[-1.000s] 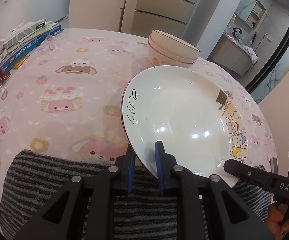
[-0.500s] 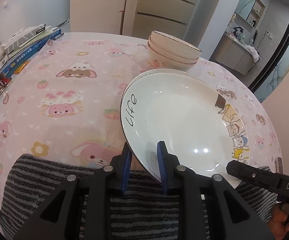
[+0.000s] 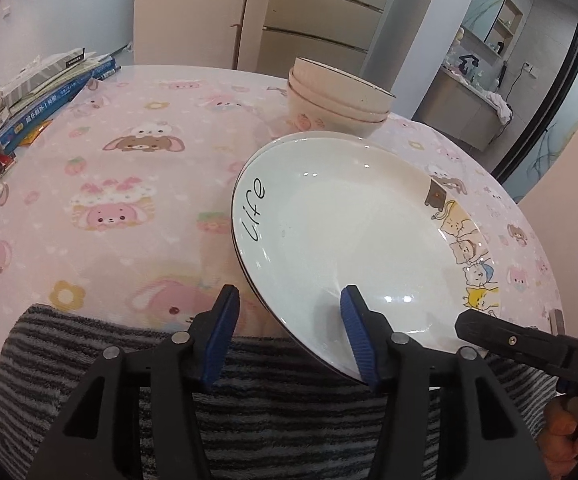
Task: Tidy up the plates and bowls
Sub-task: 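Lower the held plate onto the plate stack with both tools, then open both tools and release the plate on the stack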
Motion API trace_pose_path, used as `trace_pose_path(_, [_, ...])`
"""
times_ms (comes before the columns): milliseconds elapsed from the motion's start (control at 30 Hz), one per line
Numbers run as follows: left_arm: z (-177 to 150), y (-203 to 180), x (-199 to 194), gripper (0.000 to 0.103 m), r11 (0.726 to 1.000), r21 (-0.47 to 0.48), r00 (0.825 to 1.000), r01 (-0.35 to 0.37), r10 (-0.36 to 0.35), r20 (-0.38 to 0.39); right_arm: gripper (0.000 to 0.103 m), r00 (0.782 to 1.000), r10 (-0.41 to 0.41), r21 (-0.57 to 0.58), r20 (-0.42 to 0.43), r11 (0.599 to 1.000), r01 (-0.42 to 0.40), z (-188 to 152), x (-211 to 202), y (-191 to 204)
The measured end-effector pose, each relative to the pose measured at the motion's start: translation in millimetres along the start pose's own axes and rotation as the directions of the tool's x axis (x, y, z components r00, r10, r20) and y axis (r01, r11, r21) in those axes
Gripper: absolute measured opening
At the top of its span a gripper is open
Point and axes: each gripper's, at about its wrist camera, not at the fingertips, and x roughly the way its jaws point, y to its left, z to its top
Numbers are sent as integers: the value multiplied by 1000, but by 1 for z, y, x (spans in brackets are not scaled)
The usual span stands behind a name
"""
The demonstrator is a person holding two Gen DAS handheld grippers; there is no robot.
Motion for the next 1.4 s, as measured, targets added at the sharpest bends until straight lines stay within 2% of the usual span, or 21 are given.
trace_pose_path(300, [-1, -2, 1, 49, 1000, 12, 1000, -2, 2, 18, 33, 1000, 3, -8, -3, 1000, -3, 2, -1, 0])
trace_pose_path(367, [-2, -3, -4, 37, 1000, 19, 999, 4, -4, 38, 33, 1000, 6, -6, -2, 1000, -6, 2, -1, -1])
trace_pose_path(467, [-1, 0, -13, 25, 1000, -5, 997, -20, 20, 76, 33, 1000, 2, -4, -3, 1000, -2, 2, -1, -1])
trace_pose_path(500, [0, 3, -14, 24, 1000, -20, 997, -14, 16, 77, 33, 1000, -2, -4, -3, 1000, 2, 2, -1, 0])
trace_pose_path(600, [2, 8, -12, 22, 999, -41, 998, 12, -9, 69, 33, 1000, -10, -6, -4, 1000, 10, 2, -1, 1])
trace_pose_path(1400, [2, 3, -10, 18, 999, 1, 997, -35, 35, 65, 33, 998, -32, 84, -46, 996, 35, 20, 11, -21])
